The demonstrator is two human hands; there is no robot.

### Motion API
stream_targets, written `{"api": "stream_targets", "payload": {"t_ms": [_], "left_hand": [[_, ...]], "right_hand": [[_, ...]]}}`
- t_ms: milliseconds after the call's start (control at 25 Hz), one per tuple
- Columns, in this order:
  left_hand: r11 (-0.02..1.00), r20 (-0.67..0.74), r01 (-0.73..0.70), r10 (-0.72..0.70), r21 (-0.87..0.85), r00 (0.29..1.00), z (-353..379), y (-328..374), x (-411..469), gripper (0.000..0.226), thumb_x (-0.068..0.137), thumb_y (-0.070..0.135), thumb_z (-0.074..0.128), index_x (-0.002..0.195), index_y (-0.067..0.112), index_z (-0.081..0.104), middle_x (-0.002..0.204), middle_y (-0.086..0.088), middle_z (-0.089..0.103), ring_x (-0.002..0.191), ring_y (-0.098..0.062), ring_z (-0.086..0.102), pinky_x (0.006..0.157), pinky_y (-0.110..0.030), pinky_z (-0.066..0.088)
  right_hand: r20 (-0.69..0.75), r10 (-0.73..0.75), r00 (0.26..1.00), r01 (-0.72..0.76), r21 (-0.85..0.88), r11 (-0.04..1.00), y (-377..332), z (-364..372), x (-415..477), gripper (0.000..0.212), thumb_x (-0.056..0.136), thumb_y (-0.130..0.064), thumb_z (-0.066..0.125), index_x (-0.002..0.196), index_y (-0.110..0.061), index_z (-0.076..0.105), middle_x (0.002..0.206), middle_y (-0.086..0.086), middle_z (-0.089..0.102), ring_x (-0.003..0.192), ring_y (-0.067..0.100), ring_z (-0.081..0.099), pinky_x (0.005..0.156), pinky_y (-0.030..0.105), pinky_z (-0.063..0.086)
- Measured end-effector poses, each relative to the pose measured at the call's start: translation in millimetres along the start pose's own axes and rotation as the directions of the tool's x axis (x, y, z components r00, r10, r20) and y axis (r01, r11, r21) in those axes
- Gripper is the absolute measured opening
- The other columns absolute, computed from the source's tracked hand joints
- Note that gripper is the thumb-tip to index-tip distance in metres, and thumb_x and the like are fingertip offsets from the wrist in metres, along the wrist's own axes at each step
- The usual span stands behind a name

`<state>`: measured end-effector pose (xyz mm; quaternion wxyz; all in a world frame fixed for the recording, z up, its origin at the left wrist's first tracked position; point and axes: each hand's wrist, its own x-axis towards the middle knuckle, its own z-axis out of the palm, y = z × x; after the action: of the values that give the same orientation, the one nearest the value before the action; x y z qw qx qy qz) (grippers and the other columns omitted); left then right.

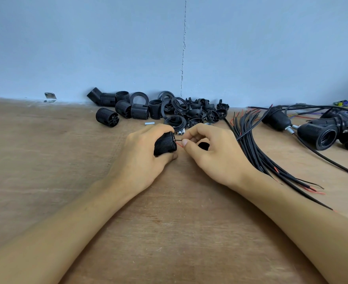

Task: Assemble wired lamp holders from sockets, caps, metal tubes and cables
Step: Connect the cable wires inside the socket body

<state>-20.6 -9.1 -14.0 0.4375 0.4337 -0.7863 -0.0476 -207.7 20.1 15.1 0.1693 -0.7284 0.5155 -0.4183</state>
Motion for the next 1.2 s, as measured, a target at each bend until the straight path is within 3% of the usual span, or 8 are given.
{"api": "stream_targets", "payload": {"t_ms": [320, 640, 760, 880, 1000, 1080, 1200], "left_hand": [[0.999, 0.033, 0.044, -0.044, 0.000, 0.998, -2, 6, -1, 0.035, 0.076, 0.024, 0.088, 0.103, 0.031, 0.067, 0.084, 0.017, 0.064, 0.079, -0.003, 0.060, 0.068, -0.018, 0.042], [0.997, 0.021, 0.073, -0.073, -0.020, 0.997, -3, 8, -2, 0.046, 0.076, 0.023, 0.089, 0.100, 0.040, 0.055, 0.087, 0.019, 0.065, 0.085, 0.001, 0.060, 0.069, -0.011, 0.043], [0.992, 0.040, 0.115, -0.114, -0.042, 0.993, -3, 7, -3, 0.050, 0.072, 0.030, 0.092, 0.099, 0.041, 0.051, 0.090, 0.017, 0.065, 0.089, 0.000, 0.060, 0.071, -0.011, 0.044], [0.987, 0.100, 0.158, -0.154, -0.025, 0.983, -4, 7, -3, 0.055, 0.070, 0.043, 0.090, 0.114, 0.043, 0.056, 0.099, 0.017, 0.068, 0.092, 0.001, 0.061, 0.077, -0.017, 0.046], [0.974, 0.204, 0.221, -0.227, 0.049, 0.952, -6, 10, -2, 0.073, 0.068, 0.069, 0.067, 0.132, 0.037, 0.056, 0.117, 0.017, 0.065, 0.107, -0.003, 0.058, 0.091, -0.031, 0.049], [0.971, 0.247, 0.225, -0.237, 0.077, 0.939, -9, 11, -1, 0.059, 0.070, 0.063, 0.056, 0.120, 0.032, 0.064, 0.104, 0.013, 0.067, 0.100, -0.004, 0.055, 0.090, -0.040, 0.051], [0.971, 0.250, 0.239, -0.232, 0.002, 0.940, -12, 9, -1, 0.028, 0.072, 0.041, 0.058, 0.094, 0.028, 0.068, 0.082, 0.008, 0.065, 0.089, -0.006, 0.051, 0.080, -0.047, 0.050]], "right_hand": [[0.037, -0.017, 0.999, 0.018, -0.020, 1.000, -1, 1, 1, 0.011, 0.094, -0.017, 0.065, 0.085, -0.022, 0.069, 0.073, -0.010, 0.063, 0.076, 0.001, 0.057, 0.067, 0.007, 0.038], [0.061, -0.026, 0.998, 0.025, 0.015, 1.000, 2, 2, 1, 0.006, 0.088, -0.018, 0.071, 0.086, -0.024, 0.072, 0.078, -0.008, 0.070, 0.080, 0.004, 0.062, 0.075, 0.008, 0.043], [0.059, -0.051, 0.997, 0.052, -0.028, 0.998, 4, 4, 1, 0.006, 0.091, -0.019, 0.069, 0.090, -0.025, 0.070, 0.076, -0.010, 0.070, 0.079, 0.004, 0.063, 0.073, 0.008, 0.039], [0.058, -0.060, 0.997, 0.064, -0.069, 0.996, 6, 4, 1, 0.004, 0.093, -0.020, 0.067, 0.093, -0.024, 0.067, 0.072, -0.008, 0.070, 0.074, 0.007, 0.061, 0.070, 0.008, 0.033], [0.051, -0.039, 0.998, 0.041, -0.051, 0.998, 6, 3, 2, 0.005, 0.093, -0.022, 0.068, 0.094, -0.027, 0.067, 0.076, -0.006, 0.071, 0.075, 0.009, 0.061, 0.070, 0.007, 0.035], [0.050, -0.018, 0.999, 0.020, -0.030, 0.999, 6, 2, 3, 0.007, 0.093, -0.021, 0.069, 0.094, -0.027, 0.066, 0.078, -0.007, 0.072, 0.080, 0.007, 0.063, 0.073, 0.008, 0.038], [0.067, 0.047, 0.997, -0.049, 0.038, 0.998, 5, 0, 3, 0.007, 0.091, -0.024, 0.072, 0.094, -0.027, 0.067, 0.078, -0.009, 0.073, 0.085, 0.007, 0.064, 0.076, 0.011, 0.042]]}}
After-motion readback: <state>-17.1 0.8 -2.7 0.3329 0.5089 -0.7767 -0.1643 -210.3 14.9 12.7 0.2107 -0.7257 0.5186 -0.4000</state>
